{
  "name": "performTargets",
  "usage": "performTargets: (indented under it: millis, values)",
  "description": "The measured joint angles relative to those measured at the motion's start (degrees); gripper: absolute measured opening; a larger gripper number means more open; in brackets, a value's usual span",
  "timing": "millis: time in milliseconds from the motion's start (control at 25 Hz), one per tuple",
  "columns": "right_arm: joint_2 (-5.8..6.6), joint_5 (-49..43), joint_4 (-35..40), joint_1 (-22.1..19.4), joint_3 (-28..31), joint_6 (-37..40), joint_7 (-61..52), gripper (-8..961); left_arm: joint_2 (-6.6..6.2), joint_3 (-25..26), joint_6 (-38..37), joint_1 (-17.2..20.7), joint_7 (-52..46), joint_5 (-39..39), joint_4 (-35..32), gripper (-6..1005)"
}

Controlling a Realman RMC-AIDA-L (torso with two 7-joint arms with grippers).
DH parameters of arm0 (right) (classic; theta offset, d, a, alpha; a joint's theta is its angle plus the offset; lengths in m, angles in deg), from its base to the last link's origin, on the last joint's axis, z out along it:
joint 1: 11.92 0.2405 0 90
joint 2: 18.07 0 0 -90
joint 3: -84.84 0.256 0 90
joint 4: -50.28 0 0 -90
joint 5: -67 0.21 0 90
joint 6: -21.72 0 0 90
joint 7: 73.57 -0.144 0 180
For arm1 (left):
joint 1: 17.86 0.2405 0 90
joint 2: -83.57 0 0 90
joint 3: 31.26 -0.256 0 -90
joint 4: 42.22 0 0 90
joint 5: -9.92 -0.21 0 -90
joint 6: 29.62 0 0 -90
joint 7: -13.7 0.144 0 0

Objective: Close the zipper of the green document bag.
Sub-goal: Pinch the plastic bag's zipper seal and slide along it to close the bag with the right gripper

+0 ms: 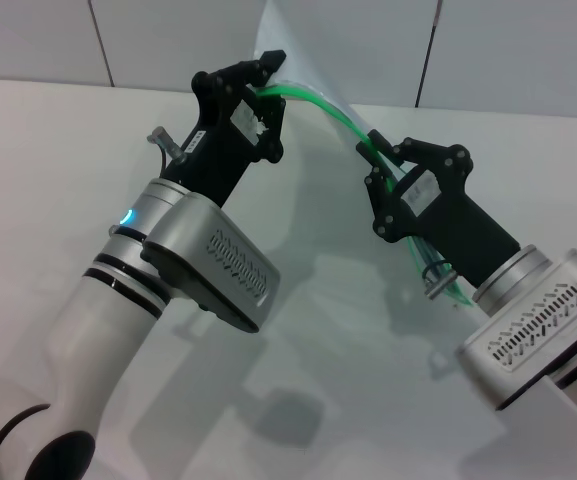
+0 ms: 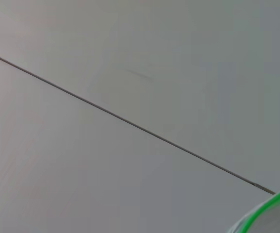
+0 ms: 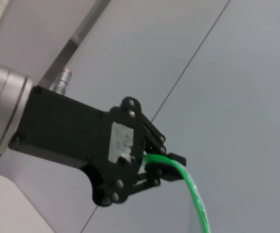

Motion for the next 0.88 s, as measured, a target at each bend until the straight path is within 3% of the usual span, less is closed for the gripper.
performTargets:
  millis: [880]
  values:
    - [0.00, 0.3, 4.0, -1.4, 0.4, -0.4, -4.2, 80, 0.02, 0.2, -1.4, 0.5, -2.0, -0.1, -0.2, 55]
